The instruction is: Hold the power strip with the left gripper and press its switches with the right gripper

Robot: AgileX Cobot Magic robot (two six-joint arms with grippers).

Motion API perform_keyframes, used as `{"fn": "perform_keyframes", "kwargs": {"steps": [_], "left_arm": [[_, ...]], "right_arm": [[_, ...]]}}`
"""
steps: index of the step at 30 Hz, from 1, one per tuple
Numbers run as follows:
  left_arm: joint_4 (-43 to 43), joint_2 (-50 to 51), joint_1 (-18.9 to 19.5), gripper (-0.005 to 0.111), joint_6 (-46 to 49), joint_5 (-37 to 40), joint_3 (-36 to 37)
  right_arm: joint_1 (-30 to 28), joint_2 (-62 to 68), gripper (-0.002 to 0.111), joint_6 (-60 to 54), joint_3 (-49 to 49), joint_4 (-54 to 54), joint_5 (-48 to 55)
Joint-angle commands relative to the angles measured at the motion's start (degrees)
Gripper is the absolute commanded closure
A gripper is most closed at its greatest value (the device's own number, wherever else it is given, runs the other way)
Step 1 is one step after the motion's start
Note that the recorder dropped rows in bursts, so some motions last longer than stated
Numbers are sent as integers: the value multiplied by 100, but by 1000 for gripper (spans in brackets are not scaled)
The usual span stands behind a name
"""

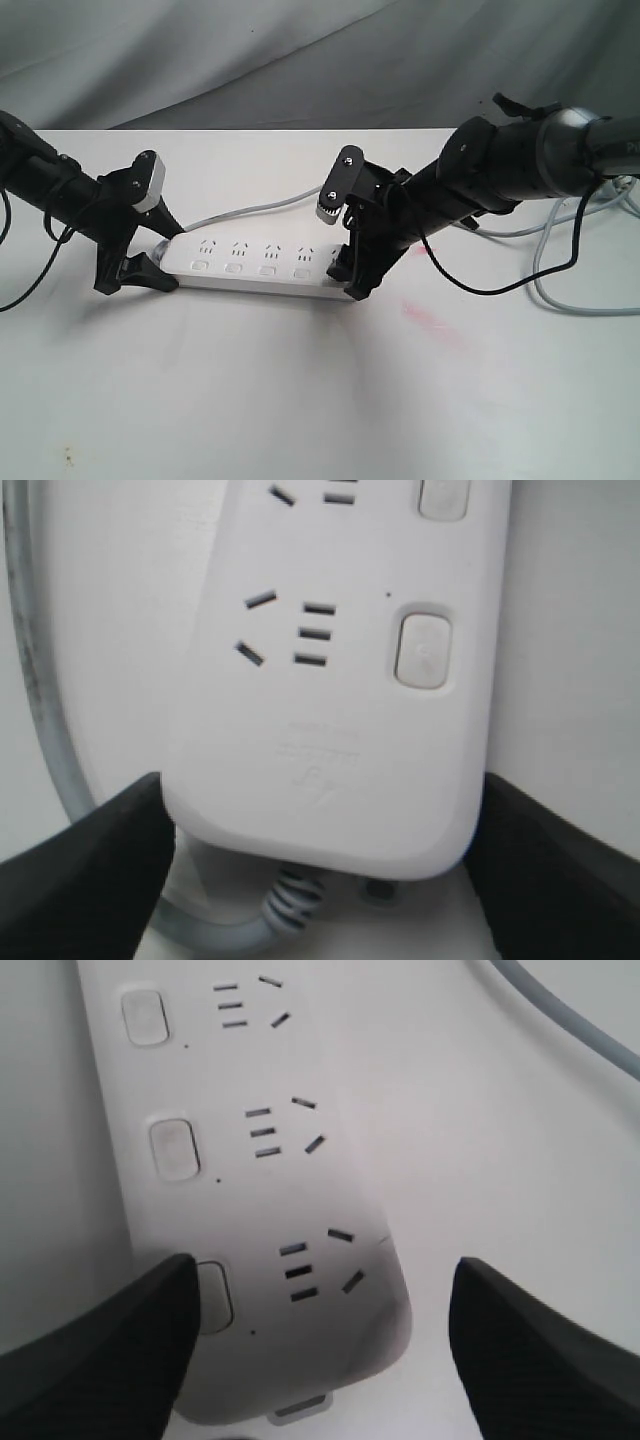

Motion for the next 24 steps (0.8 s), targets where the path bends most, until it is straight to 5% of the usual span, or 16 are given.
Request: {"fn": "perform_keyframes", "kwargs": {"steps": [1, 24], "left_arm": [[234, 22, -13, 41, -11, -25, 3], [234, 22, -13, 41, -6, -25, 3]], "right_arm": [[-31, 66, 43, 10, 66, -31, -90], [-41, 263, 43, -44, 32, 72, -115]]}}
